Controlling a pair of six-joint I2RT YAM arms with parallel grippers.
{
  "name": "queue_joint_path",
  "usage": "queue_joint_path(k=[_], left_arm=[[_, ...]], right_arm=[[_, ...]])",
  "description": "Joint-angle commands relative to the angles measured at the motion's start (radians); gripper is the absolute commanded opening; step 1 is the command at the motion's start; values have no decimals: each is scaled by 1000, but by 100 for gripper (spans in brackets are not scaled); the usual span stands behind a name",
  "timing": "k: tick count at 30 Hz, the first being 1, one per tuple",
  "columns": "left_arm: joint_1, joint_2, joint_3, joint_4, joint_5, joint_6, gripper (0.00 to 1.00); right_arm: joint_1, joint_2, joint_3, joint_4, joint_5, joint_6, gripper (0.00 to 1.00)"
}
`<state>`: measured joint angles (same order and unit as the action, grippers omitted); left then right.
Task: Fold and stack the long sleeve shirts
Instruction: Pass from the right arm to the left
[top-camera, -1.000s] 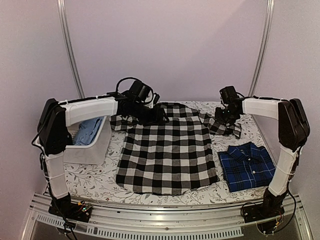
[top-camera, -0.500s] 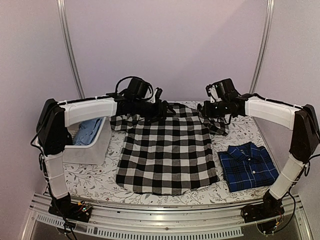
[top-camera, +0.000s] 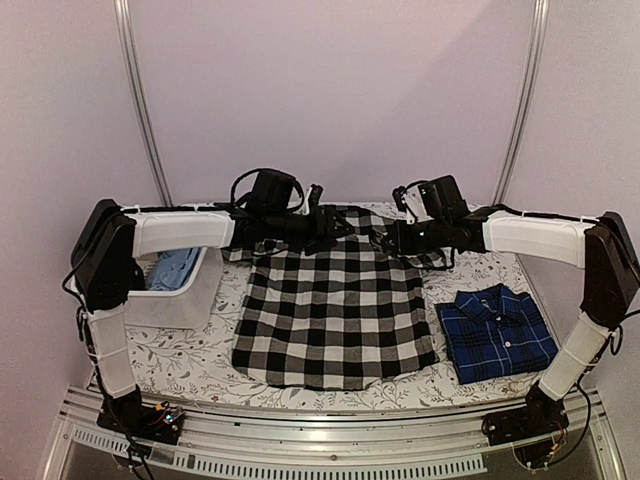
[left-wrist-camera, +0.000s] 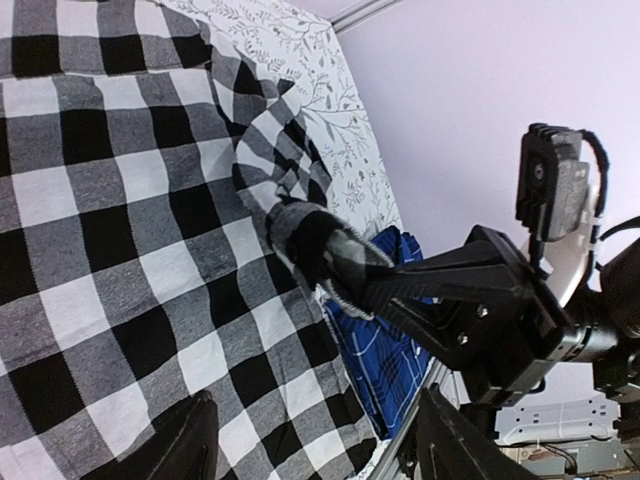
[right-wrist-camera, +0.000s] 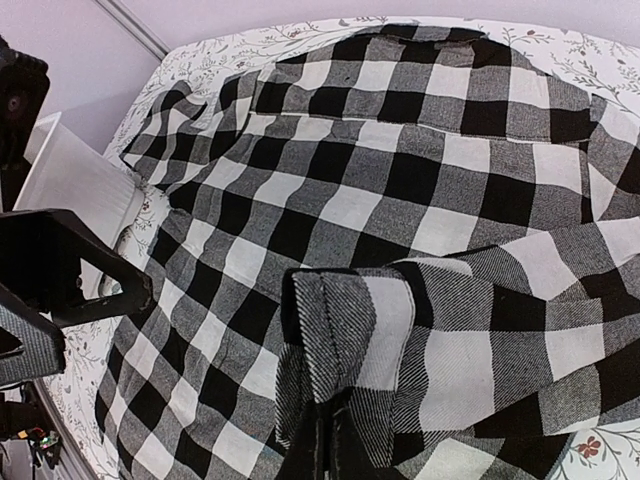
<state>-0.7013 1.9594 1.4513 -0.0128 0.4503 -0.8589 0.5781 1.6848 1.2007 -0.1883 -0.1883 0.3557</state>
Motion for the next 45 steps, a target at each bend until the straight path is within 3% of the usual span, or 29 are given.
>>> queue_joint_path(k=[1, 9, 18, 29, 34, 37, 40, 45], left_arm=[[-20, 19, -10, 128, 32, -59, 68], [-48, 143, 146, -35, 2, -39, 69], [-64, 230, 226, -68, -4, -57, 73], [-67, 285, 276, -124, -27, -58, 62], [-68, 301, 290, -129, -29, -63, 40], [-67, 303, 301, -130, -26, -58, 20], [-66, 302, 318, -137, -23, -44, 0], [-62, 262, 346, -129, -31, 23, 0]], right_arm=[[17, -9, -13, 59, -35, 10, 0], [47, 11, -37, 79, -29, -4, 0], [80, 47, -54, 88, -11, -26, 0], [99, 56, -56, 96, -4, -39, 0], [102, 59, -60, 94, -1, -41, 0], [101, 53, -64, 93, 2, -41, 0], [101, 36, -63, 86, 17, -38, 7], [80, -20, -83, 74, 30, -37, 31]])
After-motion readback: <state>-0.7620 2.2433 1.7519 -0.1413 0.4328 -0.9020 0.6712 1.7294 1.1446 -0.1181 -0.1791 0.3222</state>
